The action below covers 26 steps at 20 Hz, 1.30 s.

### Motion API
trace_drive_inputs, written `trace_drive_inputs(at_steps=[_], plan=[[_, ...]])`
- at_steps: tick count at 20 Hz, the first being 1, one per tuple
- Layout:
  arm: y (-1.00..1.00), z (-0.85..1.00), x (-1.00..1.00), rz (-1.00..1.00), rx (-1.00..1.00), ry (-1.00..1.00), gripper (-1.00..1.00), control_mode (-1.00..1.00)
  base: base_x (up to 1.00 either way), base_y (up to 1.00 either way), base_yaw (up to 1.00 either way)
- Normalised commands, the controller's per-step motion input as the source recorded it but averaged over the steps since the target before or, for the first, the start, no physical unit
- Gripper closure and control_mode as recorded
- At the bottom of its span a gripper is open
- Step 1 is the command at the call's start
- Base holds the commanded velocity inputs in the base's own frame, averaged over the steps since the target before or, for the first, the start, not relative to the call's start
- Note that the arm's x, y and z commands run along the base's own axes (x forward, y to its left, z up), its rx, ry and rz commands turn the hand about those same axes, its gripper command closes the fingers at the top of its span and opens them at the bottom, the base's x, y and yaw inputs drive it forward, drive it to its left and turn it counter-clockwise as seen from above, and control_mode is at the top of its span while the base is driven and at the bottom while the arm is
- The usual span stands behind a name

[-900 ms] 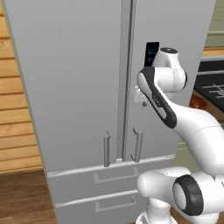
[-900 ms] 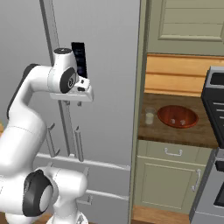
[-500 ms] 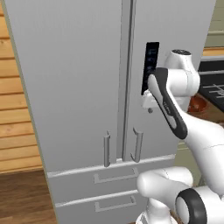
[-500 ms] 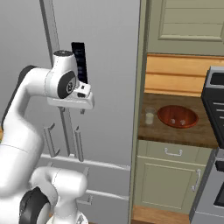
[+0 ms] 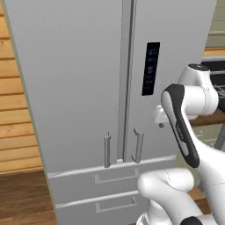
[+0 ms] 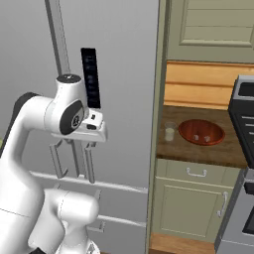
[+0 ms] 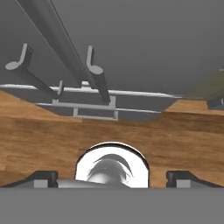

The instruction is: Grab a lemon wedge from the fridge and one ice cube from the ice bowl, and put them in the glass of lemonade.

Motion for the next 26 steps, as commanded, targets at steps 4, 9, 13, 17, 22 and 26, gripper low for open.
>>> trace_drive_inputs(at_steps=[4, 9, 13, 17, 22, 26], plan=[[0.0, 0.0, -0.02, 0.0, -0.01, 0.0, -1.0, 1.0, -0.15, -0.26, 0.02], [0.0, 0.0, 0.0, 0.0, 0.0, 0.0, -1.0, 1.0, 0.0, -0.99, 0.13], [0.0, 0.0, 0.0, 0.0, 0.0, 0.0, -1.0, 1.0, 0.12, -1.0, 0.05], [0.0, 0.0, 0.0, 0.0, 0.0, 0.0, -1.0, 1.0, 0.54, -1.0, 0.0], [0.0, 0.0, 0.0, 0.0, 0.0, 0.0, -1.0, 1.0, 0.73, -0.57, -0.07], [0.0, 0.0, 0.0, 0.0, 0.0, 0.0, -1.0, 1.0, 0.79, -0.03, -0.15]])
